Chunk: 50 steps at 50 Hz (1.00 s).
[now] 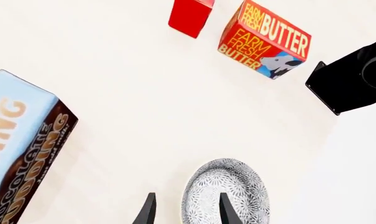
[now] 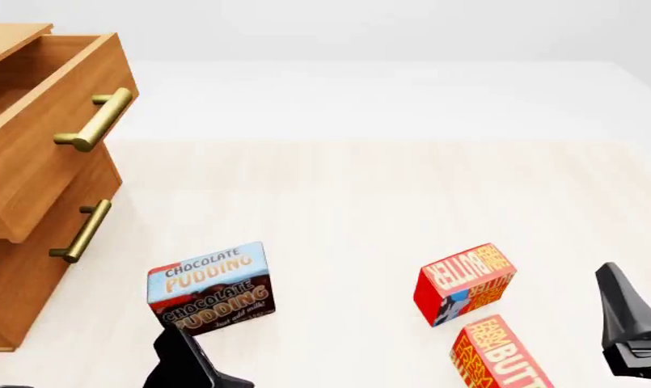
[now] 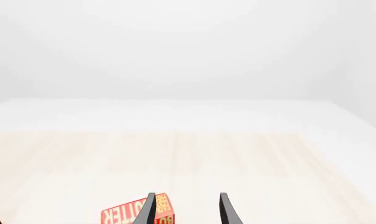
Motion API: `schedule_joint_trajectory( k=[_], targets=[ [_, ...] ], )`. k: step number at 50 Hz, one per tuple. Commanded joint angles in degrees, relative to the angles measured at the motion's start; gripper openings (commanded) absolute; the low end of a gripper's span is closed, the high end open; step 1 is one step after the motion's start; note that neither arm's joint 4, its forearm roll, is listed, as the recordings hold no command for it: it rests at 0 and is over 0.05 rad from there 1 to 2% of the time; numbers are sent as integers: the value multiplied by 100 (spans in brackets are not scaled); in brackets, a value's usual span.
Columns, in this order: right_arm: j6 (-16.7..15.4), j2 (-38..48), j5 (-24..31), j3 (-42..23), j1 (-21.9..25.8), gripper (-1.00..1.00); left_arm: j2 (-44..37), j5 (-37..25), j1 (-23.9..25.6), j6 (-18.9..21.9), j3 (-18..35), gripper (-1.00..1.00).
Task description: Put the bowl in the top drawer of the cabinet.
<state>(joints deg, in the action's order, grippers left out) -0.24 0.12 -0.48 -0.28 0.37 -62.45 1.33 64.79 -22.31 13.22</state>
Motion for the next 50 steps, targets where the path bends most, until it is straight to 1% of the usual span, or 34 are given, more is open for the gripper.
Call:
schedule_joint_trajectory(
  k=[1,5,10,14,18,20,22,28,32,35,42,46,50],
  targets=[
    [-8,4,16,0,-32,100,-274,311,82,-89,-28,100],
    [-9,4,19,0,-64,100,-289,322,101,-120,0,100],
    [-19,4,23,-1,-105,100,-313,461,4,-48,-48,100],
    [-26,5,27,-1,-115,100,-366,572,20,-65,-51,100],
    [-35,9,35,-1,-143,100,-573,849,78,-119,-122,100],
    [-37,10,38,-1,-158,100,-549,808,57,-123,-96,100],
    [-41,14,41,0,-146,100,-676,1010,99,-163,-146,100],
    [-57,22,48,0,-167,100,-722,1152,123,-221,-182,100],
    [-63,30,51,0,-172,100,-921,1455,167,-304,-290,100],
    [-66,32,51,0,-169,100,-910,1413,188,-344,-261,100],
    [-73,35,53,0,-187,100,-964,1533,239,-431,-283,100],
    [-74,39,53,0,-190,100,-1098,1741,246,-475,-362,100],
    [-76,40,53,0,-194,100,-1152,1807,274,-506,-367,100]
  ],
)
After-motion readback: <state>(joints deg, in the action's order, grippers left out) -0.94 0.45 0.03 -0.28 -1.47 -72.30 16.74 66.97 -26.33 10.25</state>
